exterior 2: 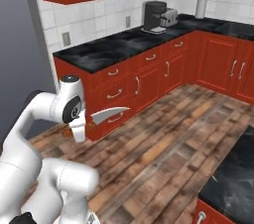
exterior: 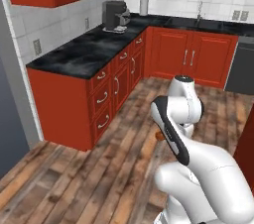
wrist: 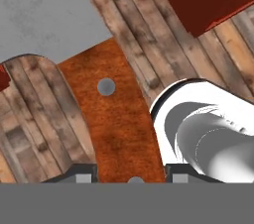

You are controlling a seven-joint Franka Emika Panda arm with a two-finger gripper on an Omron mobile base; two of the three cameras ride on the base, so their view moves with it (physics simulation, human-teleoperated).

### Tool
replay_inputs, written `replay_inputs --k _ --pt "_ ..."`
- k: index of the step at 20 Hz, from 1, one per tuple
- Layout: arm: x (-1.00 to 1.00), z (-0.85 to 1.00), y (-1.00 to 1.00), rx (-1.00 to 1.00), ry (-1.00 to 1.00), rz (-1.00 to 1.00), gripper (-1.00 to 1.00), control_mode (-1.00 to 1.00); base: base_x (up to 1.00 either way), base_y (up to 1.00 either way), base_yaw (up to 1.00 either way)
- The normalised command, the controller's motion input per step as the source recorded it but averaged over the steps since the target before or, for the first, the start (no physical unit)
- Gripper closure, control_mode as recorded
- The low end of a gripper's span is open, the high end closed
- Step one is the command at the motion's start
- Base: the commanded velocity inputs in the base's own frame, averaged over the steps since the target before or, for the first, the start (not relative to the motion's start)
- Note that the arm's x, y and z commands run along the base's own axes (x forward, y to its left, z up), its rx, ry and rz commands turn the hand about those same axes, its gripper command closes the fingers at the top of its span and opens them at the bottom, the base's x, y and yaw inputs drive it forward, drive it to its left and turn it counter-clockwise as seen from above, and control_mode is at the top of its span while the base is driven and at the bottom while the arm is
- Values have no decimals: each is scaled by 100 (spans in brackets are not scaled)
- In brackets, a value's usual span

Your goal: Move the cutting board and knife to the sink. Then move spray from the shelves to the counter.

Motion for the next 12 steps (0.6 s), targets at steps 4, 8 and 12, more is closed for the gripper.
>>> replay_inputs --k 4,8,12 --pt "0 0 0 0 0 0 100 100 77 15 -17" --pt "0 0 0 0 0 0 100 100 82 7 -7" --pt "0 0 0 0 0 0 100 100 70 3 -24"
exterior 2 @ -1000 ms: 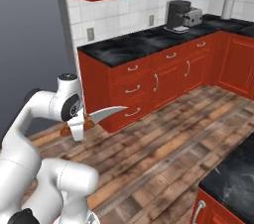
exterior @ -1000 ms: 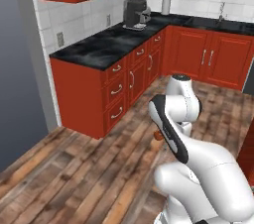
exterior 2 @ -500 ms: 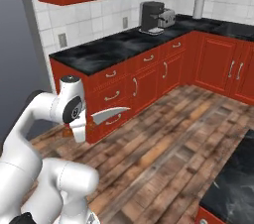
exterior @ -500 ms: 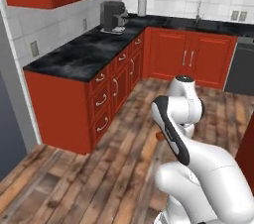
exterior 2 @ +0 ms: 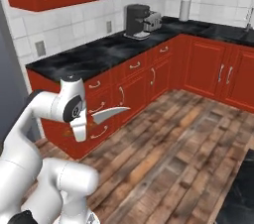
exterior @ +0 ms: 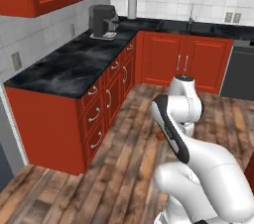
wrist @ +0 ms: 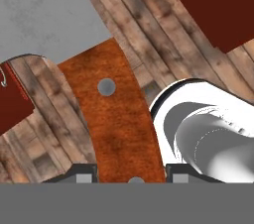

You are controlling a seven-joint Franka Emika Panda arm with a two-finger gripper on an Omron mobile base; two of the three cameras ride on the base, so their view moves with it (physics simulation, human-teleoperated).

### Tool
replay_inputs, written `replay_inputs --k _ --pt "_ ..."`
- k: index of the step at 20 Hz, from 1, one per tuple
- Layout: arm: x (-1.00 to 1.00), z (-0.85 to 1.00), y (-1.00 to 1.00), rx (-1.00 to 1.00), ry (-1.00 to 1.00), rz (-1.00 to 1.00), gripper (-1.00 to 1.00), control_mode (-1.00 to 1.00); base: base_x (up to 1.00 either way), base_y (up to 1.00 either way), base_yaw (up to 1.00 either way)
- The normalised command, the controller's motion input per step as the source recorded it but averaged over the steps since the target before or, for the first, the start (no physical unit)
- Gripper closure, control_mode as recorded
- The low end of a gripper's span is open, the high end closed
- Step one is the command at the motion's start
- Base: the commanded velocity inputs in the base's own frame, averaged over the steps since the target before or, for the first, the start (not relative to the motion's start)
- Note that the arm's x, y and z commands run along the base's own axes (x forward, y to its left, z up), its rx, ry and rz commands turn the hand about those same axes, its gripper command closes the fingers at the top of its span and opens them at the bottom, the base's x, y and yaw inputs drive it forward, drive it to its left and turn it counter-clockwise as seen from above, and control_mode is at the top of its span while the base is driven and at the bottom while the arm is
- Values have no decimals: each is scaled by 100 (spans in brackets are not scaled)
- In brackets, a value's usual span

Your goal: Move the cutting board and knife to the sink. Then move spray from the shelves to the counter.

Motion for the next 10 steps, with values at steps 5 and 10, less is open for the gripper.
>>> replay_inputs --k 5,10 --pt "0 0 0 0 0 0 100 100 61 6 -38" --pt "0 0 0 0 0 0 100 100 64 9 -36"
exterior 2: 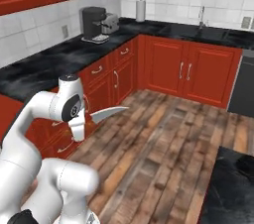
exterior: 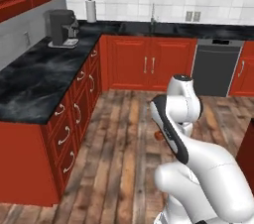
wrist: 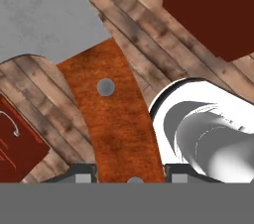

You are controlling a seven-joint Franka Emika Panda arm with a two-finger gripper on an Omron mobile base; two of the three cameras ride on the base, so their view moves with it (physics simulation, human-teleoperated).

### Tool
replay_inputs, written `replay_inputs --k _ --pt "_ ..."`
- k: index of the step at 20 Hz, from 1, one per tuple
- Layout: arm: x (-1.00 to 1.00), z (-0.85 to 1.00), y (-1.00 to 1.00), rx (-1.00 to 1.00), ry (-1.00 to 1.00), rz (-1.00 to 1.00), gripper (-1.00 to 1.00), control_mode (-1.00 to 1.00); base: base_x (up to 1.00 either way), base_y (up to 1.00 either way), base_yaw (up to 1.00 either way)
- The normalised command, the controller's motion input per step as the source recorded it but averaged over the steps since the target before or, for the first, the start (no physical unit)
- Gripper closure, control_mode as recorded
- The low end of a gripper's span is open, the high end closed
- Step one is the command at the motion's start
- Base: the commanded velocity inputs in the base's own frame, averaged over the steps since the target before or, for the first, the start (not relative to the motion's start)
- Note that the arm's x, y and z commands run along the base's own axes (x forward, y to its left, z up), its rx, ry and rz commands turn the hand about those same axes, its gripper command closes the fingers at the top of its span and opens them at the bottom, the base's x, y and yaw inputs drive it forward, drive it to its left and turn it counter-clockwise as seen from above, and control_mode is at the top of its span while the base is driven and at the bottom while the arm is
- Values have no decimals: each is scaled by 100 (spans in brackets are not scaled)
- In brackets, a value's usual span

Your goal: Move the cutting board and knife to the sink. Then move spray from the shelves to the counter.

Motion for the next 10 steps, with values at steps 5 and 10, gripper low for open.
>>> replay_inputs --k 5,10 --pt "0 0 0 0 0 0 100 100 72 7 -26" --pt "0 0 0 0 0 0 100 100 74 5 -23"
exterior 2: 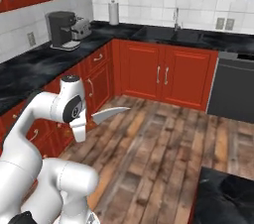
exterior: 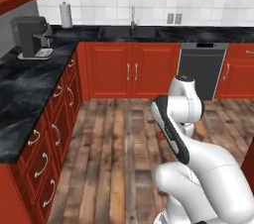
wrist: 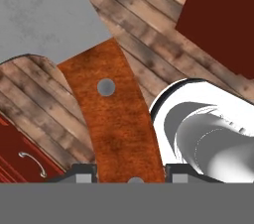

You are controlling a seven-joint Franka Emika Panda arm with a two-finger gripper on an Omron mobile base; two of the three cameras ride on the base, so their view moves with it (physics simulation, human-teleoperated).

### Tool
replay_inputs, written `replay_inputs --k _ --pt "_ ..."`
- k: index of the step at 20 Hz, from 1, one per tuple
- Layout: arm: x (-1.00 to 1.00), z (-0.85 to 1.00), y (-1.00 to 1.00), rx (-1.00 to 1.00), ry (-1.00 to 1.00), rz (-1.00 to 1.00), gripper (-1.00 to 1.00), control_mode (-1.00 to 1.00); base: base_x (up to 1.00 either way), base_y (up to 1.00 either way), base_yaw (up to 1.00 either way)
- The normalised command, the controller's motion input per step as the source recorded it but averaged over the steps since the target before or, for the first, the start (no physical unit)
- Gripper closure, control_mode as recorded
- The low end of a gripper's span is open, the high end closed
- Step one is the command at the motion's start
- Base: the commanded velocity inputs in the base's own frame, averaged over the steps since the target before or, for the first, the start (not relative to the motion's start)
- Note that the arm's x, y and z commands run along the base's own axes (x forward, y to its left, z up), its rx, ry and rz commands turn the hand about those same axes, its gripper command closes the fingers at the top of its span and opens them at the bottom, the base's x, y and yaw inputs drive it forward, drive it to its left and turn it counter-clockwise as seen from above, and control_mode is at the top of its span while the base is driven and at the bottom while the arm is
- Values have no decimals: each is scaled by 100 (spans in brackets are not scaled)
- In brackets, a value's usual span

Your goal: Move the cutting board and knife to the sink. Then move spray from the shelves to the counter.

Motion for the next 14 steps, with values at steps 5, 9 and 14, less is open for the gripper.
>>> replay_inputs --k 5,9,14 --pt "0 0 0 0 0 0 100 100 79 12 -18" --pt "0 0 0 0 0 0 100 100 84 26 -13" --pt "0 0 0 0 0 0 100 100 84 27 -11"
